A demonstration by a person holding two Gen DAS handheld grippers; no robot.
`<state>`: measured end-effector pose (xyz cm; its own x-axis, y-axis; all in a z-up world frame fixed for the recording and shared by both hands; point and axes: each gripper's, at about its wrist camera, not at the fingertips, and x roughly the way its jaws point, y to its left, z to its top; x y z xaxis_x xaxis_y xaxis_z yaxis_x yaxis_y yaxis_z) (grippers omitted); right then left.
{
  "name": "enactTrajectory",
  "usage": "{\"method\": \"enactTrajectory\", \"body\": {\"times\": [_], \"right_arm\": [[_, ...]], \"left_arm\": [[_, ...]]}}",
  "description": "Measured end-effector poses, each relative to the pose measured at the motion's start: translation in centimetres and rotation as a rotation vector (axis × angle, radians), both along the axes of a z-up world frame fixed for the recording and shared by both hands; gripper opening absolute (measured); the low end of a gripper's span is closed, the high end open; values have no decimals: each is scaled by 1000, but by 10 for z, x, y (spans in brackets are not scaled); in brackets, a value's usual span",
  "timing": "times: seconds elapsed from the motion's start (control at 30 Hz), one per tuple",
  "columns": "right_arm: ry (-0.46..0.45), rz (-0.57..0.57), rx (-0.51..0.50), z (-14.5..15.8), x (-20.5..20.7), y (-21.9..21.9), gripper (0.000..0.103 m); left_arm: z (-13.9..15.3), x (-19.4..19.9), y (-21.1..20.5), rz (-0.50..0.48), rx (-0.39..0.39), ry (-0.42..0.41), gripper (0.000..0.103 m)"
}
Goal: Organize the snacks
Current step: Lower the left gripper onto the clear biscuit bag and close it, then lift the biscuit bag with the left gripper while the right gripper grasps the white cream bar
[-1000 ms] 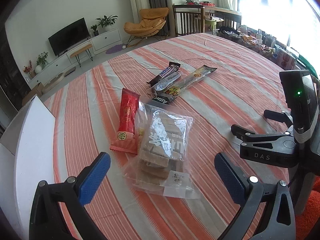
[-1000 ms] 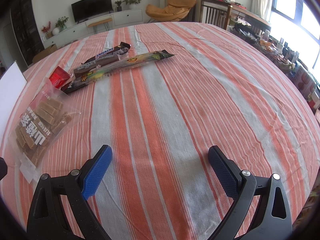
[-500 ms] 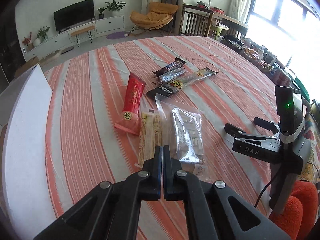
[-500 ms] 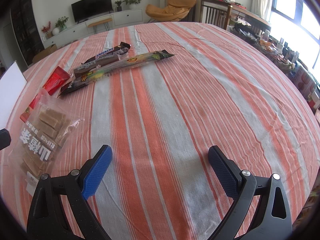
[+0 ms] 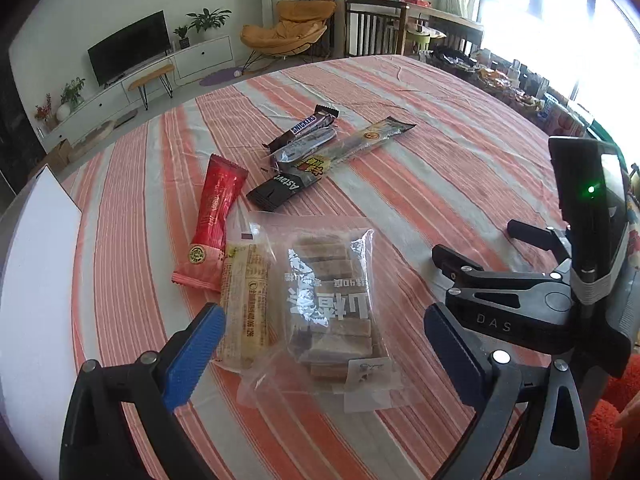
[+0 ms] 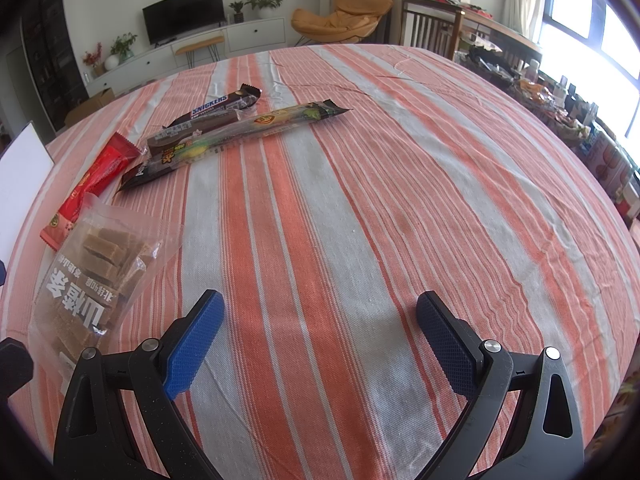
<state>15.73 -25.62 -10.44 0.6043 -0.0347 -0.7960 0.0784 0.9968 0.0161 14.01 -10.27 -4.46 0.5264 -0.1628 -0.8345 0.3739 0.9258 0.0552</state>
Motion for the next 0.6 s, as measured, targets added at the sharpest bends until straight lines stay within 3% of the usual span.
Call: {"method": "enactTrajectory", "body": {"times": [0.1, 0.17, 0.23, 0.27, 0.37, 0.6], "right_arm": [[0, 0, 0, 0, 0, 0, 99], [0, 0, 0, 0, 0, 0, 99], [0, 0, 0, 0, 0, 0, 99], [0, 0, 1, 0, 0, 0, 99], [-1, 0, 1, 1, 0, 0, 99], [1, -20, -3, 1, 0, 2, 99]], "left_arm": [[-32, 11, -21, -28, 106, 61, 99], [-34, 3, -29, -55, 113, -33, 93], [-30, 1, -27, -61, 58, -24, 56], [-27, 0, -26, -55, 69, -38, 50], [-18, -11, -2, -37, -58, 14, 49], [15, -85, 81, 84, -283, 20, 48]]}}
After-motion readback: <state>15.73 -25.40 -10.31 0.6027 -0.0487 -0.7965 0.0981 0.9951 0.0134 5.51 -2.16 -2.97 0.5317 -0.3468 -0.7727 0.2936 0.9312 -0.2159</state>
